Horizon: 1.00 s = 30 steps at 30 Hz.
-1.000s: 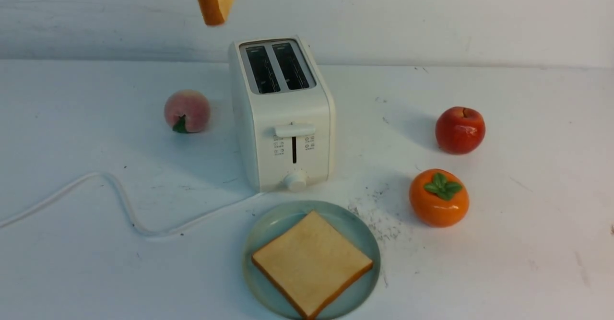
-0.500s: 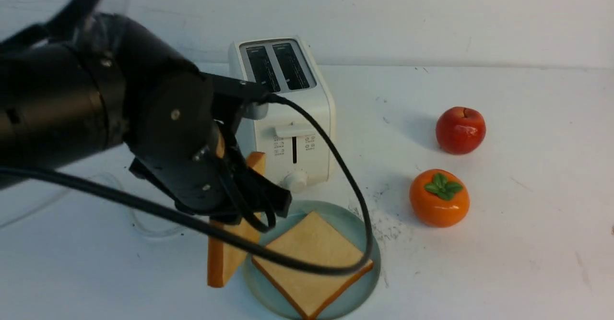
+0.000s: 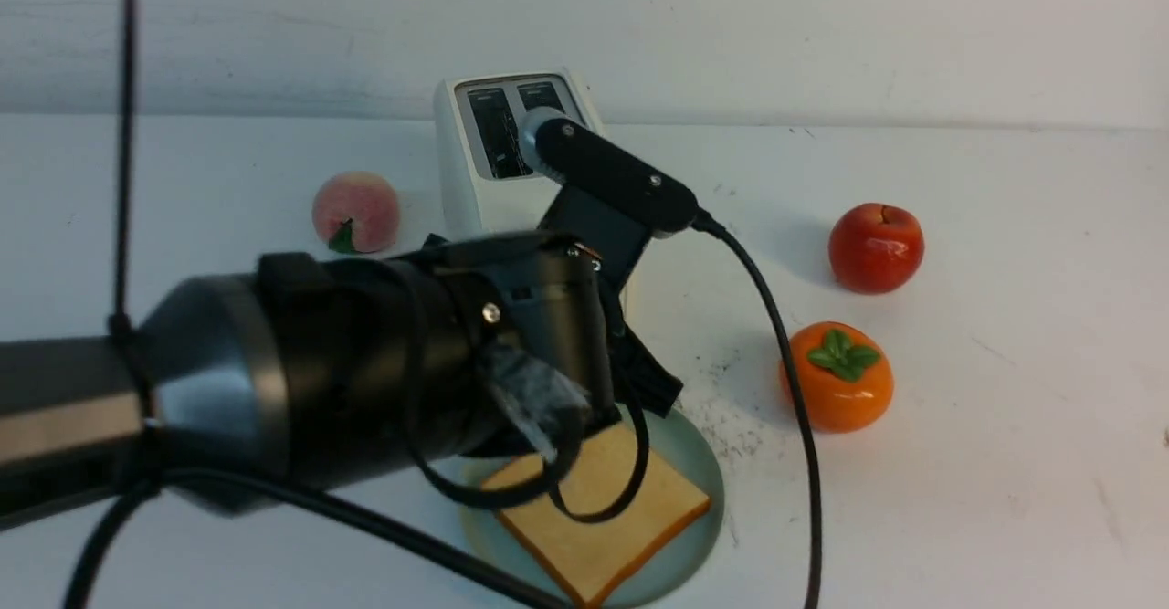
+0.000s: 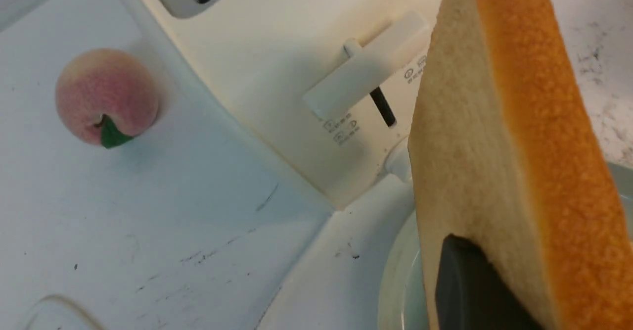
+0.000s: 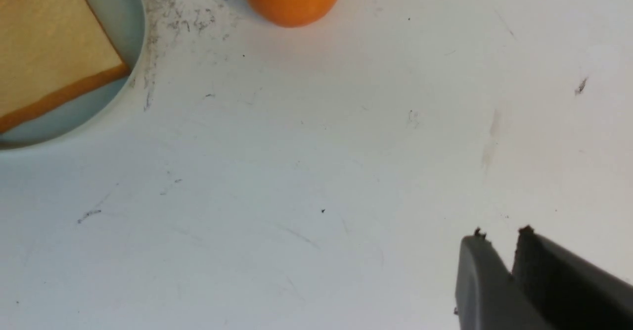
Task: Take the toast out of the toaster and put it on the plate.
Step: Use the left arm to put a slice of bread into the empty plate
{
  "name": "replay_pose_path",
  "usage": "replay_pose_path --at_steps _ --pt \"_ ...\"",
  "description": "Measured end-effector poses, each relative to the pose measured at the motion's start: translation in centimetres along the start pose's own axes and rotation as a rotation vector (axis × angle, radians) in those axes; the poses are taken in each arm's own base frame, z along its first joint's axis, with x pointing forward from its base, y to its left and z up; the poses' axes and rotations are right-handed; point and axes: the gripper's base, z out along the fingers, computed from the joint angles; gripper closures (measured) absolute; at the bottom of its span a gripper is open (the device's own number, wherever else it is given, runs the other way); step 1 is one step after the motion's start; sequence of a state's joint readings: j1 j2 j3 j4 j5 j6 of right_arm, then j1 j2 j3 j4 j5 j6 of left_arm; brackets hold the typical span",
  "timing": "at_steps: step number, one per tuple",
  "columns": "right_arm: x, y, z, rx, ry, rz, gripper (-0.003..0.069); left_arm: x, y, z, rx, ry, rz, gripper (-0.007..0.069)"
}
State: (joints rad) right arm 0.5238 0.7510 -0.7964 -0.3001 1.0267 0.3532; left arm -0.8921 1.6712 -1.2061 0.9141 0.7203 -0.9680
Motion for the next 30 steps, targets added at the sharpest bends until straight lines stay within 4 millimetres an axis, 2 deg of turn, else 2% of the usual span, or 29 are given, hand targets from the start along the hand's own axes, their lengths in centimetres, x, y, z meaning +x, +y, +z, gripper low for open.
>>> replay_pose_path --at_steps 3,10,21,30 --pt "0.0 0.0 0.0 0.000 0.000 0.000 0.0542 0.7 -0.8 1.6 -0.008 0.028 0.022 0.0515" --pt "0.0 0.0 0.0 0.000 0.000 0.000 0.0535 2.1 -1.7 3.6 -0.041 0.104 0.078 0.0515" --pt "0.0 0.1 0.0 -0.006 0.002 0.004 0.0526 3.0 -1.8 3.7 -0.028 0.189 0.124 0.0515" --pt "0.0 0.1 0.0 -0.013 0.005 0.008 0.0518 3.7 -2.6 4.9 -0.013 0.214 0.138 0.0515"
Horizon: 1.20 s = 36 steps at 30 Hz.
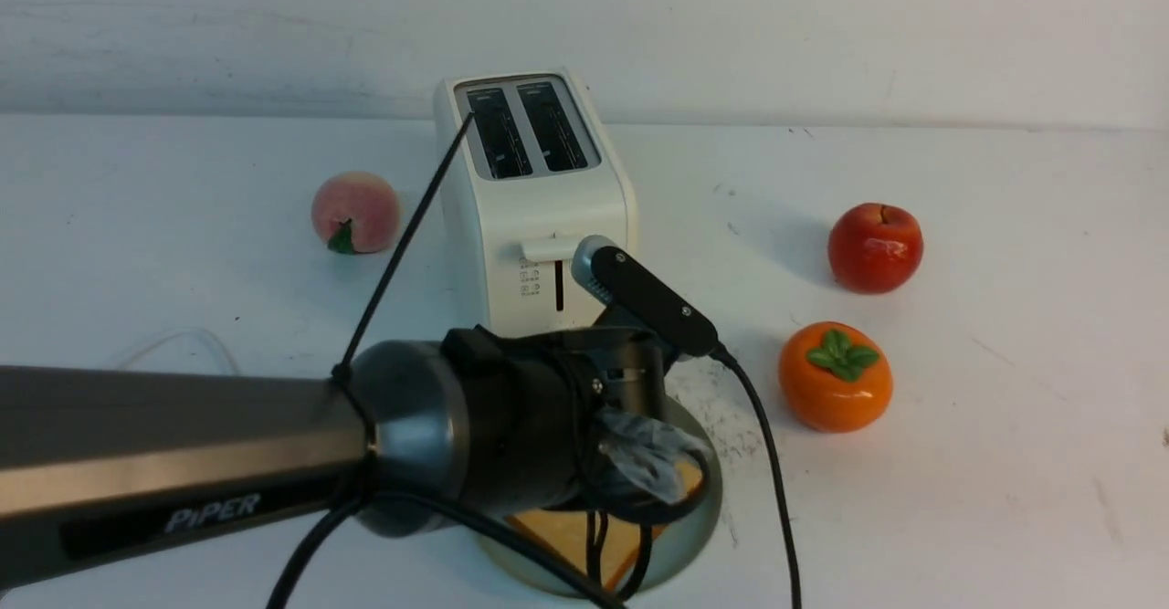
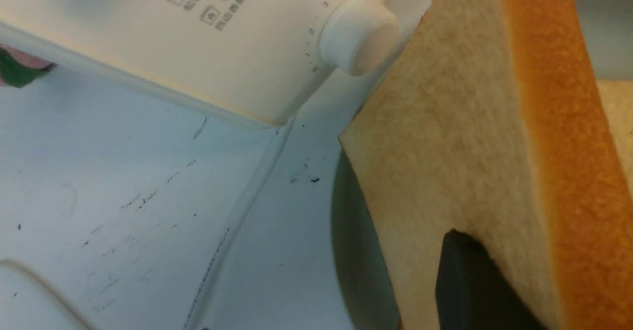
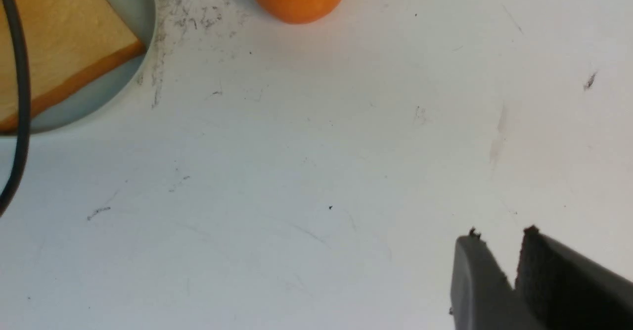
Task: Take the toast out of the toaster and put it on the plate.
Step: Use the left arm to put a slice of bread into the empty plate
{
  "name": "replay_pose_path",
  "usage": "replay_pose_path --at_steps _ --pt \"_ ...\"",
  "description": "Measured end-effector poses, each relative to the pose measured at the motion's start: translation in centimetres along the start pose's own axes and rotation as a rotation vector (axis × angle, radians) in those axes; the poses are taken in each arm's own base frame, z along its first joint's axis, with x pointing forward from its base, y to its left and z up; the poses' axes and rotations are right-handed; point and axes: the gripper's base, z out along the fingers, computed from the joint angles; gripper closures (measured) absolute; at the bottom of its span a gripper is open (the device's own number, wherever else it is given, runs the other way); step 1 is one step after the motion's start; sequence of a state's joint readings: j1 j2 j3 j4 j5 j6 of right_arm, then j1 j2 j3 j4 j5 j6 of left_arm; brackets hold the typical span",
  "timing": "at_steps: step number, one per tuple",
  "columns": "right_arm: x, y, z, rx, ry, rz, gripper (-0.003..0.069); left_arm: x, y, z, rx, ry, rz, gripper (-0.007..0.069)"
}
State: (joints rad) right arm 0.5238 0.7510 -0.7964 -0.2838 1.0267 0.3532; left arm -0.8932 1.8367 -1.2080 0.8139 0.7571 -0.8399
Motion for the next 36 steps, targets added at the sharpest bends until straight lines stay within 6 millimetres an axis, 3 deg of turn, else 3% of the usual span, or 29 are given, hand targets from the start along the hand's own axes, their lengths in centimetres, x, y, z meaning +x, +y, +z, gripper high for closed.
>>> replay_pose_path --at_steps 4,7,17,22,31,36 --pt "0.0 0.0 0.0 -0.003 0.001 0.002 0.0518 0.0 0.0 0.0 -0.001 0.001 -0.019 0.0512" --pt "0.0 0.0 0.0 -0.003 0.000 0.002 0.0518 0.1 -0.1 0.0 0.004 0.011 -0.064 0.0468" --pt "0.0 0.0 0.0 -0.003 0.000 0.002 0.0513 0.7 -0.6 0.3 0.043 0.076 -0.159 0.0181" --pt "0.0 0.0 0.0 -0.003 0.000 0.002 0.0505 0.8 -0.7 0.3 0.052 0.088 -0.176 0.0097" --pt "0.0 0.0 0.0 -0.003 0.000 0.002 0.0499 0.2 -0.4 -1.1 0.089 0.086 -0.346 0.0082" --pt "0.0 0.0 0.0 -0.003 0.000 0.002 0.0499 -0.5 -0.7 -3.2 0.186 0.193 -0.566 0.0082"
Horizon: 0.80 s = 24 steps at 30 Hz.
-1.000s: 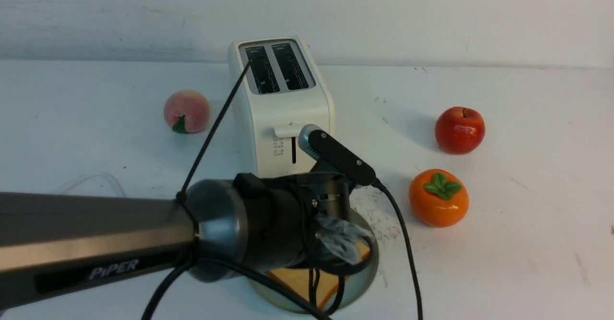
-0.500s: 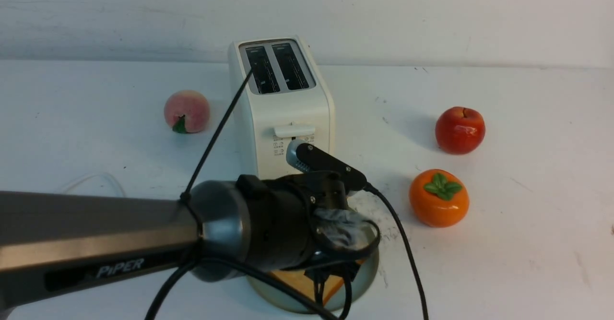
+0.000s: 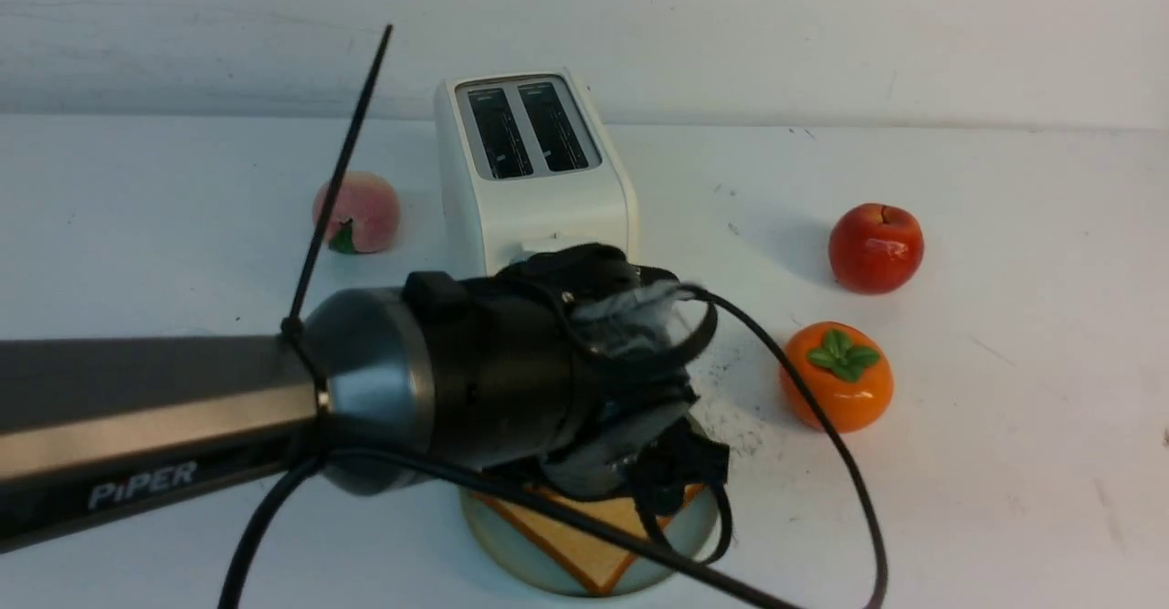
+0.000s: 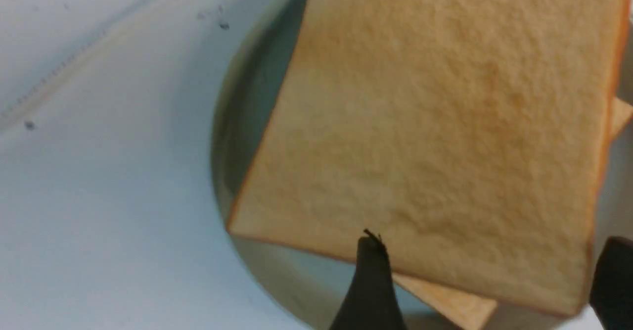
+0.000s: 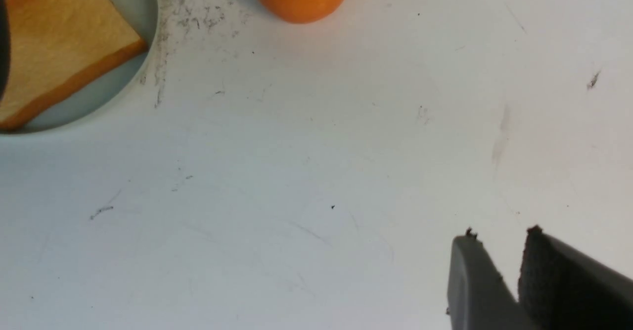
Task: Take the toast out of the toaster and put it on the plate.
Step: Use the left arm to put a slice of bread into the empty plate
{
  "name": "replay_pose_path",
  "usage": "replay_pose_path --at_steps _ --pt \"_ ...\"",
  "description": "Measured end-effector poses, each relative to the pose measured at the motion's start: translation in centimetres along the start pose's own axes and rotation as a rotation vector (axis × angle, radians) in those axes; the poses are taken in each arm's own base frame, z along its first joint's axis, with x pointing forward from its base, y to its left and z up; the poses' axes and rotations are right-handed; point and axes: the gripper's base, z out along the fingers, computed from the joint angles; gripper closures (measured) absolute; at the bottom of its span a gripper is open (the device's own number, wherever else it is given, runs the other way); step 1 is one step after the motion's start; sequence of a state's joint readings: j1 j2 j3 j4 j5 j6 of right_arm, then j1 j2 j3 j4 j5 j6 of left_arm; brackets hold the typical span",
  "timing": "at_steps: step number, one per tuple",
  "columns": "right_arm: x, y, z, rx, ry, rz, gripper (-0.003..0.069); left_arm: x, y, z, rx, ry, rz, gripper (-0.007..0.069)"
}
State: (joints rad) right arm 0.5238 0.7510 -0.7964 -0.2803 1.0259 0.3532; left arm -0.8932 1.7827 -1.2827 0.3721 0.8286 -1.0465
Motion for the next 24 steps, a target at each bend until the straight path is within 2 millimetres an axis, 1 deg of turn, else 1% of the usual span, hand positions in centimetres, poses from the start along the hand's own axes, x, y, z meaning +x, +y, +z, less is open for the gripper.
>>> replay_pose_path --at_steps 4,9,11,13,15,17,18,20,21,23,24 --pt "0.0 0.0 0.0 0.000 0.000 0.000 0.0499 0.7 -0.2 0.0 0.018 0.077 -0.068 0.0082" --pt "0.0 0.0 0.0 0.000 0.000 0.000 0.0498 0.8 -0.3 -0.1 0.024 0.096 -0.085 0.0083" --pt "0.0 0.0 0.0 0.000 0.000 0.000 0.0495 0.6 -0.3 -0.5 0.018 0.099 -0.065 0.0092" --pt "0.0 0.0 0.0 0.000 0.000 0.000 0.0494 0.1 -0.5 -1.2 0.014 0.099 -0.033 0.0121" --pt "0.0 0.0 0.0 0.000 0.000 0.000 0.0492 -0.9 -0.9 -2.4 0.015 0.092 0.011 0.0176" --pt "-0.1 0.0 0.0 -0.002 -0.006 -0.004 0.0492 -2.1 -1.4 -4.1 0.022 0.075 0.050 0.0249" --pt "-0.1 0.0 0.0 -0.004 -0.011 -0.016 0.0492 -2.8 -1.5 -5.3 0.019 0.070 0.080 0.0308" --pt "-0.1 0.0 0.0 -0.006 -0.016 -0.033 0.0493 -3.8 -1.8 -6.9 0.027 0.051 0.114 0.0397" --pt "-0.1 0.0 -0.1 -0.005 -0.017 -0.041 0.0497 -4.4 -1.9 -7.9 0.033 0.037 0.139 0.0454" --pt "0.2 -0.1 -0.6 -0.012 -0.013 -0.048 0.0522 -5.3 -2.1 -9.5 0.052 0.004 0.190 0.0570" --pt "0.3 -0.2 -0.9 -0.015 -0.010 -0.046 0.0536 -5.6 -2.2 -10.1 0.061 -0.012 0.206 0.0600"
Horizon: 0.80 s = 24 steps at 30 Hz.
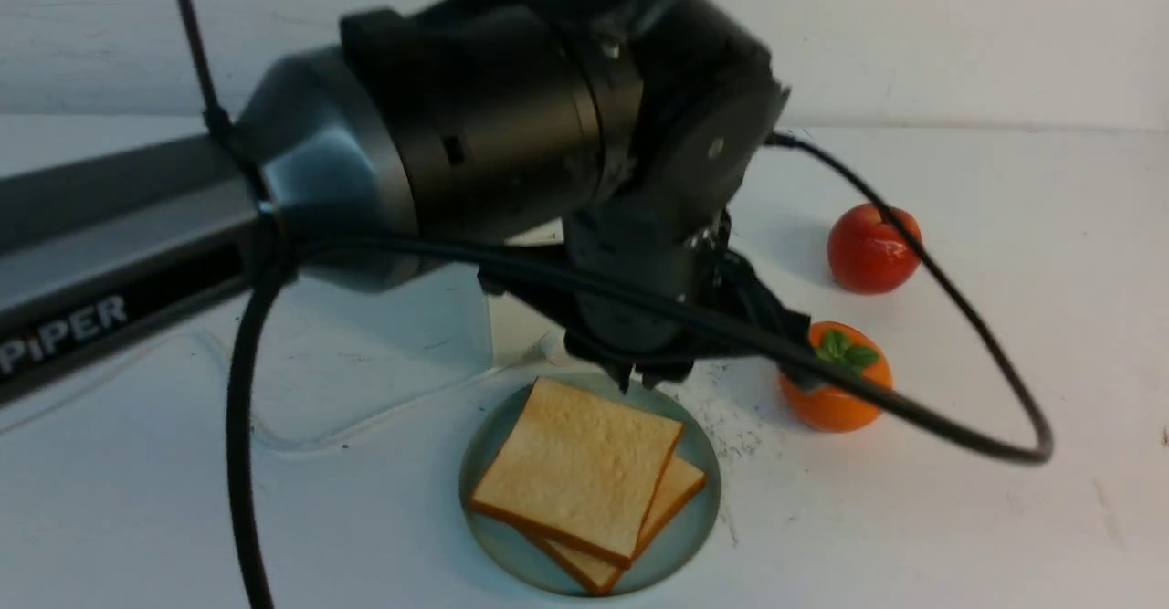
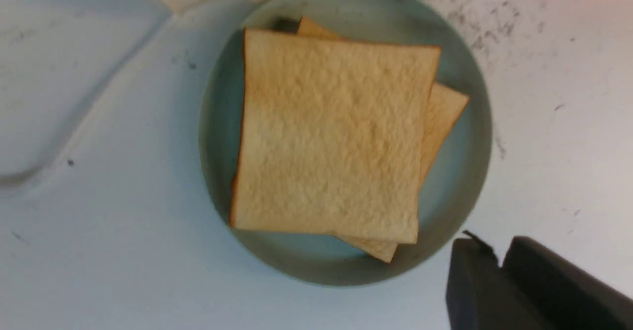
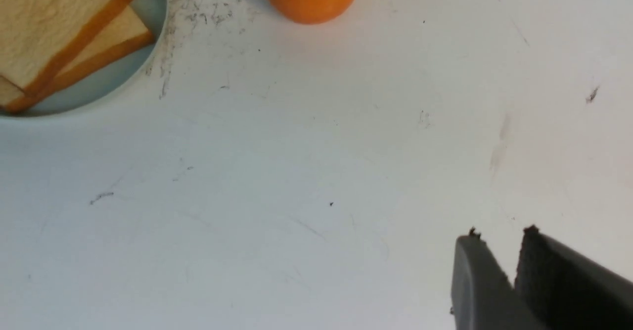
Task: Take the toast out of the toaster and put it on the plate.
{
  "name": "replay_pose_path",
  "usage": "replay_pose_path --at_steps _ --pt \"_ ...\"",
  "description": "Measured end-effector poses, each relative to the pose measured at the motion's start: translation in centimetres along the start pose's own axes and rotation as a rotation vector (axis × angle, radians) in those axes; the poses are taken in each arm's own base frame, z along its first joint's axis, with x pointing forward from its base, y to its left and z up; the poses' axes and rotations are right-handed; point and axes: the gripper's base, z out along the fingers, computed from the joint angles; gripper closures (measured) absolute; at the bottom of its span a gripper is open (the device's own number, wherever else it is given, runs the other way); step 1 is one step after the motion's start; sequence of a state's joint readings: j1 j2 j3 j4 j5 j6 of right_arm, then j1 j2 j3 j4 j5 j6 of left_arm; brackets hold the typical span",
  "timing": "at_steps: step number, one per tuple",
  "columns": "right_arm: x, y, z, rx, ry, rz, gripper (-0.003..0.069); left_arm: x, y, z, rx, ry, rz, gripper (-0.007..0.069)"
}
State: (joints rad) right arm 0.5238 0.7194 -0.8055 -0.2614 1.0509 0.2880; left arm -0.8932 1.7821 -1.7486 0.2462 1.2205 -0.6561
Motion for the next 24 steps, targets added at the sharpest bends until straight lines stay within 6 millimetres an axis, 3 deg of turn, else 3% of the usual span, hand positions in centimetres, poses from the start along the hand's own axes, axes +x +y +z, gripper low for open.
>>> replay_pose_path --at_steps 1,3,5,9,12,16,22,24 --pt "0.5 -0.2 -1.0 -0.012 -0.002 0.013 0.0576 -0.5 -0.1 -0.8 0.012 -0.023 0.039 0.0638" --pt "0.8 -0.4 -1.7 -0.020 -0.008 0.025 0.0604 -0.8 -0.1 -1.3 0.023 -0.042 0.065 0.0638" --pt "2.8 -1.2 -4.8 -0.059 -0.078 0.072 0.0672 -1.1 -0.2 -1.9 0.033 -0.061 0.095 0.0638" --pt "6.0 -2.4 -8.4 -0.104 -0.228 0.171 0.0678 -1.1 -0.3 -1.9 0.042 -0.057 0.102 0.0638" --pt "8.2 -3.2 -9.7 -0.145 -0.411 0.261 0.0678 -1.1 -0.4 -1.9 0.054 -0.052 0.098 0.0638" --pt "9.5 -3.4 -8.2 -0.145 -0.618 0.267 0.0678 -1.0 -0.7 -2.0 0.088 -0.049 0.088 0.0638" --pt "9.8 -1.7 -2.6 -0.163 -0.779 0.158 0.0676 -0.9 -1.0 -2.0 0.123 -0.032 0.075 0.0638" --pt "9.8 -1.3 -1.7 -0.187 -0.816 0.139 0.0675 -0.8 -1.0 -2.0 0.125 -0.031 0.074 0.0638"
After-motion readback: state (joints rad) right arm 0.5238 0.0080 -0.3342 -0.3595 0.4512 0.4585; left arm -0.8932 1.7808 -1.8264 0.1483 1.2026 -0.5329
